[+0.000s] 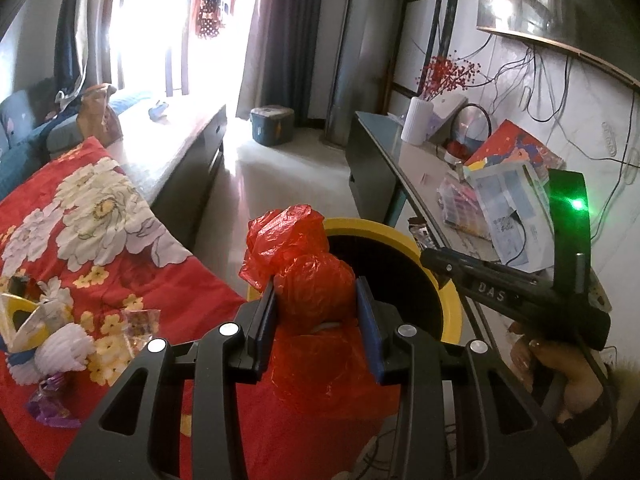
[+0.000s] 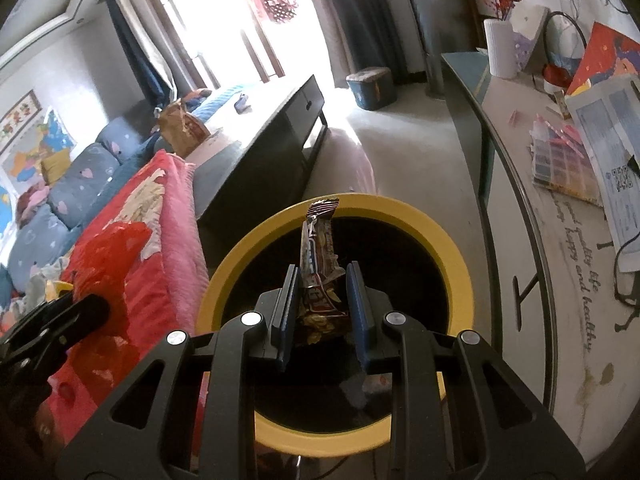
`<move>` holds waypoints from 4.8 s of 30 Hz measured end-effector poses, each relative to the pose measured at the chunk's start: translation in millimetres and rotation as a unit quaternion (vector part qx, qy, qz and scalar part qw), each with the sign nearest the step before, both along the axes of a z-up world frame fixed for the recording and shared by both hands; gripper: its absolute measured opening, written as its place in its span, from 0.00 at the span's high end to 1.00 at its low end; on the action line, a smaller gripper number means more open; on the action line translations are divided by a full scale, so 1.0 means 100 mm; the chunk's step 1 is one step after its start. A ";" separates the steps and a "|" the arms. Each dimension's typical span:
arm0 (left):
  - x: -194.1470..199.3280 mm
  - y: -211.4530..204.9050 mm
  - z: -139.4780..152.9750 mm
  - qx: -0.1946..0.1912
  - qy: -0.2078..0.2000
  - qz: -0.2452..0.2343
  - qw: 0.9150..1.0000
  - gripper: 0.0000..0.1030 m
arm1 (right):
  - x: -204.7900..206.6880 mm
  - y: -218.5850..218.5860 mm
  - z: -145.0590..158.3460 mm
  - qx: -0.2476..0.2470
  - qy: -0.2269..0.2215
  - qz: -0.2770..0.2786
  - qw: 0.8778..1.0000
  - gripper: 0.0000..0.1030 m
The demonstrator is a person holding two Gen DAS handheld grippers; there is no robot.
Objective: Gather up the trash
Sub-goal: 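Open both grippers to drop the wrapper and red bag into the bin, then move both open grippers back over the remaining trash on the bedspread, then close the right gripper on the yellow-white paper wrapper while the left gripper grasps the blue plastic bag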
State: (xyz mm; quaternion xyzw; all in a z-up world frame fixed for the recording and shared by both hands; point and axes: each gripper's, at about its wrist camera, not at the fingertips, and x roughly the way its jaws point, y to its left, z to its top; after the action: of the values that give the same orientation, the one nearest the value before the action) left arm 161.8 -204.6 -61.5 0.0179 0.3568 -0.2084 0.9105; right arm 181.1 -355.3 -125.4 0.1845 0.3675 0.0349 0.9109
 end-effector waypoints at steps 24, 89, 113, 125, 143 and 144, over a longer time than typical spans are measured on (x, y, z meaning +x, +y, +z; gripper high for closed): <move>0.03 0.17 0.08 -0.013 -0.006 0.027 1.000 0.14 | -0.06 0.03 0.03 0.001 -0.009 -0.019 1.000 0.47; -0.46 2.34 0.44 -0.081 -0.048 0.264 0.960 0.13 | -0.43 1.82 0.70 -0.044 -0.091 0.203 0.974 0.35; -0.42 3.29 0.13 -0.140 0.010 0.343 0.929 0.23 | -0.27 2.91 0.70 -0.071 -0.096 0.310 0.943 0.45; -0.16 3.33 -0.10 -0.193 0.055 0.311 0.929 0.51 | -0.07 3.27 0.55 -0.100 -0.082 0.343 0.931 0.66; 0.05 3.05 -0.23 -0.202 0.072 0.253 0.944 0.83 | -0.07 3.07 0.43 -0.046 -0.063 0.332 0.940 0.93; 0.05 3.02 -0.22 -0.201 0.072 0.249 0.945 0.85 | -0.08 3.06 0.44 -0.044 -0.064 0.331 0.941 0.93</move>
State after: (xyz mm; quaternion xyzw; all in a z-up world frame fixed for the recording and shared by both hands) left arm 166.9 97.8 -83.9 -0.2696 0.3652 -0.0430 0.8900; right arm 173.3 -49.6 -81.5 0.0097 0.3501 0.3296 0.8768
